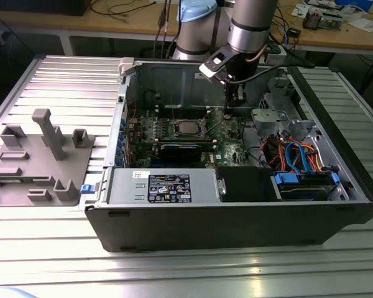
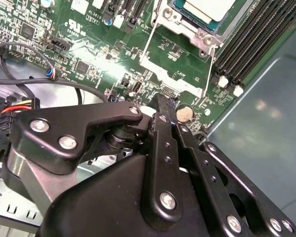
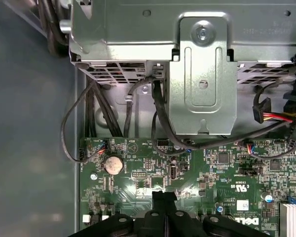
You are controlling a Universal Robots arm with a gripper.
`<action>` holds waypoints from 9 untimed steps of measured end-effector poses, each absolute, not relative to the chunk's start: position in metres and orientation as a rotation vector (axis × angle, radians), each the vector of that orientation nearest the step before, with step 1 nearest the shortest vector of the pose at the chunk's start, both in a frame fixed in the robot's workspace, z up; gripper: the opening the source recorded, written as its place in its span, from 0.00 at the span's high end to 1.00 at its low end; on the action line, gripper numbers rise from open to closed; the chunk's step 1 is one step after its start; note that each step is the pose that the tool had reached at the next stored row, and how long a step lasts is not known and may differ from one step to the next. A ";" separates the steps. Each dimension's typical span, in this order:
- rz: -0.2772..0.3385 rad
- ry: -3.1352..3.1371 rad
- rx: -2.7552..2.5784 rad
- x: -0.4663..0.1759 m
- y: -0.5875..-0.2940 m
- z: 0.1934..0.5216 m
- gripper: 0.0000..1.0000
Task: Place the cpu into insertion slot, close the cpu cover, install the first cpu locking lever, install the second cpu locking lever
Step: 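Close the cpu cover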
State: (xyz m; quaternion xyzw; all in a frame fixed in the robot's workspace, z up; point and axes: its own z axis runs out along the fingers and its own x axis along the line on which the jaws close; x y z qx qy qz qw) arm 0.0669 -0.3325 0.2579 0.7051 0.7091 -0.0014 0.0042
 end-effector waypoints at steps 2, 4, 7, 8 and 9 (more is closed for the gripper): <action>-0.005 2.222 2.209 0.067 -0.332 0.254 0.89; -0.005 2.223 2.210 0.067 -0.332 0.251 0.89; -0.006 2.223 2.210 0.066 -0.332 0.250 0.89; -0.006 2.223 2.210 0.064 -0.333 0.250 0.89; -0.006 2.223 2.210 0.062 -0.333 0.250 0.89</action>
